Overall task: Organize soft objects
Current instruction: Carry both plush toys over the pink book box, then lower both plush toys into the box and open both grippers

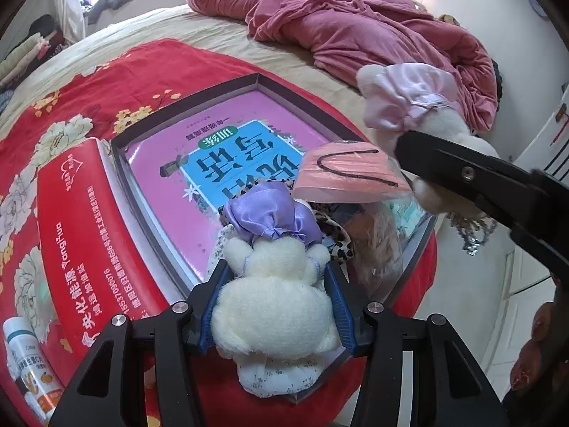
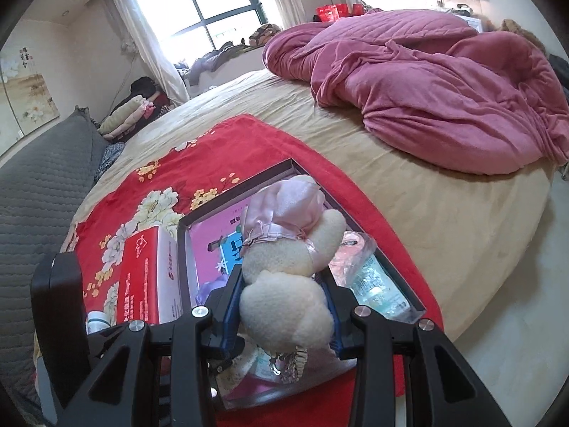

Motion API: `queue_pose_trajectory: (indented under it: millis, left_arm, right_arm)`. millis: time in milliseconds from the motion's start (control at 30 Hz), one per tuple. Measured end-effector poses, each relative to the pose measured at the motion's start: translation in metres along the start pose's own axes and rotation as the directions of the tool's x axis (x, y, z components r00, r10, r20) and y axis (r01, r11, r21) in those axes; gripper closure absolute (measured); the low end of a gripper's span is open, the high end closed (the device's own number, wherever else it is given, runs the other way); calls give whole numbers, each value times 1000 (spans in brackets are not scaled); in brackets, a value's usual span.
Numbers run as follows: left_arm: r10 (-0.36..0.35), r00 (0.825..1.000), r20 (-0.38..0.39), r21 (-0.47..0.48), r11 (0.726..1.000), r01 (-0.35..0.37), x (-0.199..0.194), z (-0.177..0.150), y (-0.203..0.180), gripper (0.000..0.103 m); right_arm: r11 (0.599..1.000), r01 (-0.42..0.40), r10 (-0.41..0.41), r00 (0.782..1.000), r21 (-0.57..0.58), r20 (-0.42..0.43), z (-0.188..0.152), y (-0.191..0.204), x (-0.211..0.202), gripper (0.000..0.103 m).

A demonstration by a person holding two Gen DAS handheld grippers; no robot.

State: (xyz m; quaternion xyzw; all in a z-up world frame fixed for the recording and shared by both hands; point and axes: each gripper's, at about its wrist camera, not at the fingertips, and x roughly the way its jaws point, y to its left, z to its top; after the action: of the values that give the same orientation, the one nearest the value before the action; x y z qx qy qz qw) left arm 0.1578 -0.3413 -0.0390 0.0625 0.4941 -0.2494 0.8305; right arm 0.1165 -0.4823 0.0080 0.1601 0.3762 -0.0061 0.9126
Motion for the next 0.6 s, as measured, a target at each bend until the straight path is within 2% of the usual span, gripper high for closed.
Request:
queue_pose_trajectory:
  millis: [333, 600]
  left_arm:
    - [-6, 1000, 1, 1, 1000, 6, 1, 1, 2, 48]
    - [-4, 1000, 1, 2, 1000, 4, 1, 1, 1, 48]
  right_arm:
    - [999, -16, 20, 994, 34, -108, -3, -8, 37, 63]
    - [999, -16, 21, 990, 38, -142, -10, -11, 51, 63]
